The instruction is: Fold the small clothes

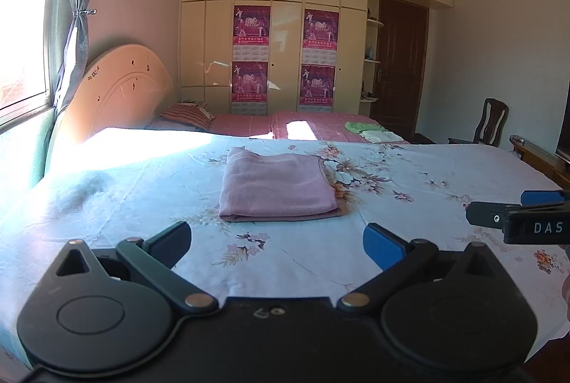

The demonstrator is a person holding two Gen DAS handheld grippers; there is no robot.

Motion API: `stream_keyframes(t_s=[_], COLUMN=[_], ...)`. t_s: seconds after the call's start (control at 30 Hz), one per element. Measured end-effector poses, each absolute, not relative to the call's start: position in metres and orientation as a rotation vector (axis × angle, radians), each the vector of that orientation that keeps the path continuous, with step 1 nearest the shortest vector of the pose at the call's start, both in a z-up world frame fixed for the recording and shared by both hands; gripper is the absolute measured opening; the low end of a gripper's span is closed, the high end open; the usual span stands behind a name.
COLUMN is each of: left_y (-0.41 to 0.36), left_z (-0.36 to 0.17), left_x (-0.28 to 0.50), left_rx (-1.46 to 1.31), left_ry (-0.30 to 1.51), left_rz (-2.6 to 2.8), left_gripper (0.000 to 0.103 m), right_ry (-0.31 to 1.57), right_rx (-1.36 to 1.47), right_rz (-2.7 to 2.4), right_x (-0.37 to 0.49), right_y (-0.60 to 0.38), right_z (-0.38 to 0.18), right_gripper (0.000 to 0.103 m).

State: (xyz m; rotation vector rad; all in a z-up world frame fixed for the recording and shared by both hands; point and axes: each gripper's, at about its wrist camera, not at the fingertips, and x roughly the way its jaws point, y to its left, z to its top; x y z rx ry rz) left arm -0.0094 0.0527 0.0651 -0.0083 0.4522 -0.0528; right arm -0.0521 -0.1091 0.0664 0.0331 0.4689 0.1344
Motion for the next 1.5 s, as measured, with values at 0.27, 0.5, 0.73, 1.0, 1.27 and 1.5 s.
stream_keyframes(t_s=[0.27,0.5,0.73,1.0,1.27,1.5], left_y=[0.053,0.051,0.050,0.049,0.049,0.048], left_z=[0.066,0.067,0.069,0.070,0.070,0.070], left_x=[-0.008,-0.008,-0.007,-0.008,-0.007,-0.007], left_rx=[0.001,0.004,0.012,0.020,0.021,0.020], left_ry=[0.456,0.457,0.453,0.447,0.447,0.446], left_rz=[-0.059,-0.061,-0.062,-0.064,-0.064,-0.067], left_gripper=[0.103,0.103,0.103,0.103,0.103,0.103], right_ry=[0.470,0.474,0.473,0.467,0.469,0.471], right_rx=[0.030,0.027,0.025,0.021,0.019,0.018], right_rz=[0.133,0.135,0.135,0.139,0.143,0.145], right_x=[-0.052,-0.052,-0.052,-0.051,-0.050,-0.049], right_y=[-0.113,-0.115,-0.117,-0.121,-0.124,-0.125], right_z=[0.069,0.070,0.071,0.072,0.073,0.074], right_gripper=[0.103,0.103,0.103,0.103,0.103,0.103])
